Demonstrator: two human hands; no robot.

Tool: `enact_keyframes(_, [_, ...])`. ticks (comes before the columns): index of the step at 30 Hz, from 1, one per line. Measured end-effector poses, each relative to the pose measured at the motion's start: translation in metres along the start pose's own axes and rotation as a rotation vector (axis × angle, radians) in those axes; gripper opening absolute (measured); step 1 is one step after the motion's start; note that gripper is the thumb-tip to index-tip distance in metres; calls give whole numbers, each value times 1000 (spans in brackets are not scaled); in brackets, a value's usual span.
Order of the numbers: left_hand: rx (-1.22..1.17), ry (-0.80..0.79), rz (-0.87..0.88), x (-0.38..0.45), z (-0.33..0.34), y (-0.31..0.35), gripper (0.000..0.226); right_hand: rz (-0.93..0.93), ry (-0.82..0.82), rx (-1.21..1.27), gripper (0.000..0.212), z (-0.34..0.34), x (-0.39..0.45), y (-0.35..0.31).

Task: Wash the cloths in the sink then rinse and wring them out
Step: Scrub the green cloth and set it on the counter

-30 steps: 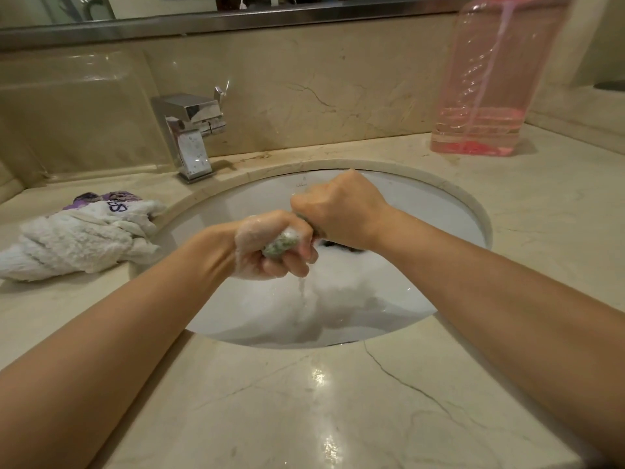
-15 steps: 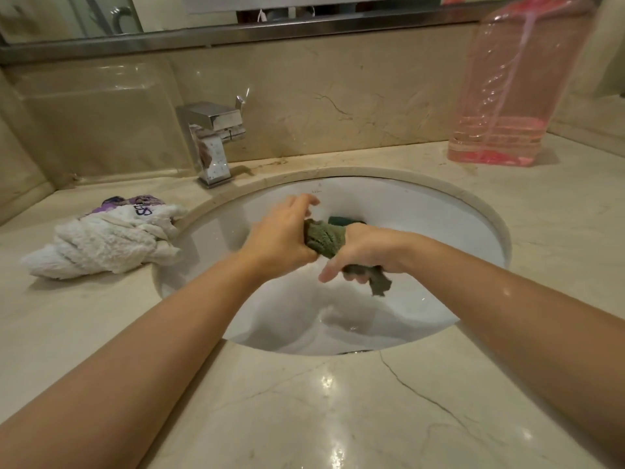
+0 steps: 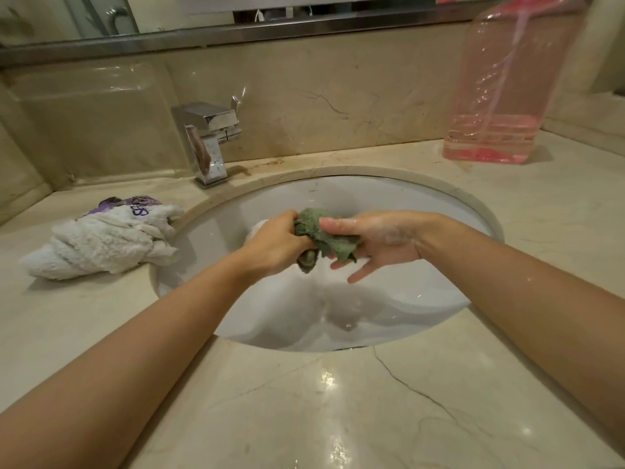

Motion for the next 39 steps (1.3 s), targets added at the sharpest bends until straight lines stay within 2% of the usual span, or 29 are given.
enact_keyframes(3, [-224, -134, 34, -8, 14, 12, 66, -6, -61, 122, 80, 17, -1, -2])
enact_keyframes(6, [-337, -292, 72, -14, 25, 20, 58, -118, -94, 275, 53, 24, -3, -16])
enact_keyframes(8, [-389, -419, 109, -20, 24, 20, 82, -138, -90, 290, 31, 19, -5, -19])
enact_keyframes(9, [-350, -451, 156, -25, 21, 22, 93, -123, -73, 286, 28, 13, -5, -18])
enact_keyframes(11, [-75, -353, 337, -33, 14, 34, 106, -72, -57, 278, 27, 5, -5, -13])
enact_keyframes(13, [371, -177, 520, -40, 18, 45, 116, -21, -92, 246, 22, 4, -5, -7])
enact_keyframes(15, [737, -14, 560, -41, 25, 52, 121, 15, -140, 168, 3, 10, -6, -3])
enact_keyframes(18, [919, 210, 585, -39, 20, 64, 104, 23, -123, -28, 23, 10, -3, -3])
enact_keyframes(20, [1023, 283, 584, -40, 20, 68, 84, 41, -93, -257, 24, 11, -5, -3])
enact_keyframes(24, [1160, 287, 491, -43, 23, 71, 35, 95, 44, -590, 31, 7, -6, -6])
enact_keyframes(28, [1175, 253, 355, -37, 22, 69, 22, 32, 187, -752, 25, 1, 7, -15])
enact_keyframes(30, [1153, 240, 355, -35, 24, 68, 18, 9, 196, -712, 22, 1, 10, -13])
enact_keyframes(31, [1127, 236, 370, -35, 24, 68, 17, 6, 155, -617, 20, 3, 10, -10])
enact_keyframes(35, [1070, 200, 559, -38, 29, 70, 15, 71, -160, -53, 30, 19, -10, 1])
enact_keyframes(37, [1057, 224, 615, -39, 26, 72, 15, 68, -225, 58, 39, 17, -12, 1])
enact_keyframes(39, [1059, 240, 642, -40, 27, 72, 14, 88, -258, 62, 47, 16, -9, 4])
Point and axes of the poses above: each hand's wrist, its own x-axis towards the middle knuckle, its own z-axis out of the palm, y = z × x, the point moved 9 cm from there along x, towards the middle knuckle, and after that the axes turned 9 degrees about -z, right-handed, at the moved point
